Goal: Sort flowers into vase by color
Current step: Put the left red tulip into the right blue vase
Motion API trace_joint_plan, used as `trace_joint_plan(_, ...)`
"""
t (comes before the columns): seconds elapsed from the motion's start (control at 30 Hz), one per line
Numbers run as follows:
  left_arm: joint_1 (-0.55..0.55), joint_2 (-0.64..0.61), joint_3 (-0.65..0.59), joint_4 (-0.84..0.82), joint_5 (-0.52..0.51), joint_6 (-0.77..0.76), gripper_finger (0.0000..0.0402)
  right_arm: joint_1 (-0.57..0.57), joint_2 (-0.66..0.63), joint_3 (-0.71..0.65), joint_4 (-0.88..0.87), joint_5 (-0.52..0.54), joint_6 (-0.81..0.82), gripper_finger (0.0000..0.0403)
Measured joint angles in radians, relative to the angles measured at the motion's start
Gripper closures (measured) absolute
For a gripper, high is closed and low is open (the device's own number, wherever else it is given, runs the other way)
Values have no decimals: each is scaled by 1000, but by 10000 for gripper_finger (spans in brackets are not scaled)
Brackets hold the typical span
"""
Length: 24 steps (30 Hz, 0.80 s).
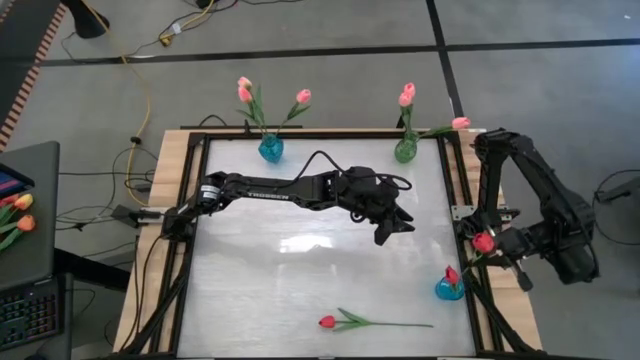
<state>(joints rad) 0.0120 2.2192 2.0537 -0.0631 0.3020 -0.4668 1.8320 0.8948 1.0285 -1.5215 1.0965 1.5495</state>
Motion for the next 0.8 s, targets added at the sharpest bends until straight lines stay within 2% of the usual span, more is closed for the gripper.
trace_joint_plan(0.43,0,0,0,-20,1,-15,251,0,4,-37,44,-5,24,379)
trace_joint_plan(0.8,0,0,0,-23,4,-1,251,0,64,-67,40,-42,46,379)
